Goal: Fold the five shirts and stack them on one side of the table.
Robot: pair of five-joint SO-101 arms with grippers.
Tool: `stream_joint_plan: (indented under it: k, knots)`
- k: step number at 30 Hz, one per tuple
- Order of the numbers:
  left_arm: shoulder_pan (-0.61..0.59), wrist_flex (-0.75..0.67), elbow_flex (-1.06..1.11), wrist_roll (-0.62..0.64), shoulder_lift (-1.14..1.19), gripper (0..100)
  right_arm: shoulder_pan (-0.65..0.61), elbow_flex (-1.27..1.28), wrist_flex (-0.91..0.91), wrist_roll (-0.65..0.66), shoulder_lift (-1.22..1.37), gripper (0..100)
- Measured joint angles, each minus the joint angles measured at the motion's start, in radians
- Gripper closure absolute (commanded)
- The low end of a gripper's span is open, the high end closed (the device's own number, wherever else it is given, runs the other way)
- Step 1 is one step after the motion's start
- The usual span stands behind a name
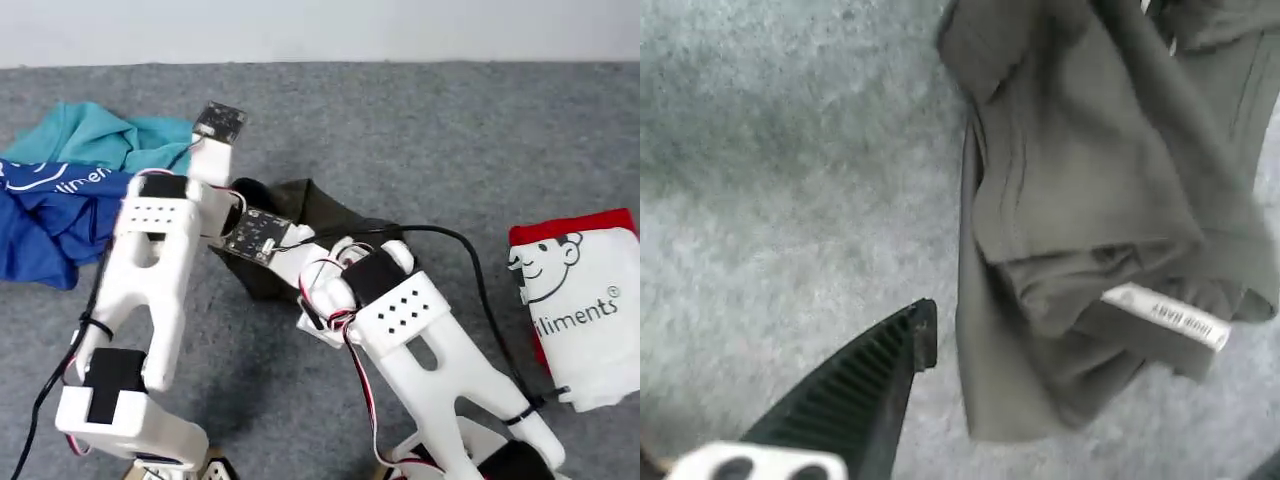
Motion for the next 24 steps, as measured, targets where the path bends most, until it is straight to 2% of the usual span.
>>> stream_joint_plan:
  k: [4, 10, 18, 24]
  knots:
    - [-0.086, 0.012, -0.063, 0.071, 0.0, 90, -0.026, 0.0, -0.015, 0.003, 0.034, 49.0]
    - [-0.15, 0.058, -0.095, 0.086, 0.0, 90, -0.074, 0.0, -0.077, 0.005, 0.141, 74.9]
    - [-0.181, 0.068, -0.095, 0.086, 0.0, 90, -0.072, 0.0, -0.189, 0.005, 0.296, 68.6]
    - [-0.181, 0.068, -0.095, 0.086, 0.0, 90, -0.017, 0.0, -0.256, 0.014, 0.341, 75.3]
